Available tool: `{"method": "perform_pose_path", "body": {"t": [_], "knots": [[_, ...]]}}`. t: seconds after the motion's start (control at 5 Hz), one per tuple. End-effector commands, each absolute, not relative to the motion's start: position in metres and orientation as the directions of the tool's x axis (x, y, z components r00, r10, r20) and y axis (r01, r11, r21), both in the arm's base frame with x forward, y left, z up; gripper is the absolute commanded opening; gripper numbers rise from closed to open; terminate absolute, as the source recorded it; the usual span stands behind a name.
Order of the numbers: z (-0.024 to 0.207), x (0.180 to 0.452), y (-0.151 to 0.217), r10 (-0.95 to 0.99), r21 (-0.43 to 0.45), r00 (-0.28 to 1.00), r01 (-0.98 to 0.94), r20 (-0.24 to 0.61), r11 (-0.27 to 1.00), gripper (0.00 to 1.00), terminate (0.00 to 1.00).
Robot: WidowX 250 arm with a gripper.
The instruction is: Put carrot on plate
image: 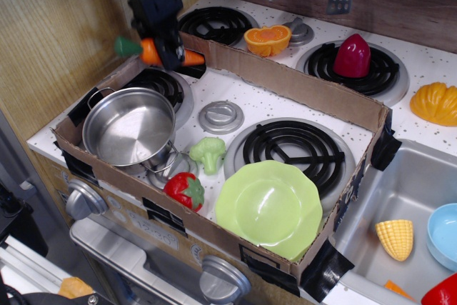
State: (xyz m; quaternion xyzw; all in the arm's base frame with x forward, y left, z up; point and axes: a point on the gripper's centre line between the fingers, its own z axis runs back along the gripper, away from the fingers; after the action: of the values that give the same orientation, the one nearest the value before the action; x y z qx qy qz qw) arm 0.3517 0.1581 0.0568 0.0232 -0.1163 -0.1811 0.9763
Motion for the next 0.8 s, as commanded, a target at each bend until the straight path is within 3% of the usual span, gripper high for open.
{"method": "perform_pose_path", "body": {"t": [0.0,0.2,0.6], "knots": [[0.122,0.347,0.135,-0.215,0.169,0.940,0.174,0.265,0.970,0.00,0.00],[0.128,0.320,0.104,-0.093,0.170,0.940,0.038,0.327,0.985,0.00,0.00],[0.131,0.303,0.044,0.130,0.129,0.910,-0.195,0.394,0.972,0.00,0.00]]}}
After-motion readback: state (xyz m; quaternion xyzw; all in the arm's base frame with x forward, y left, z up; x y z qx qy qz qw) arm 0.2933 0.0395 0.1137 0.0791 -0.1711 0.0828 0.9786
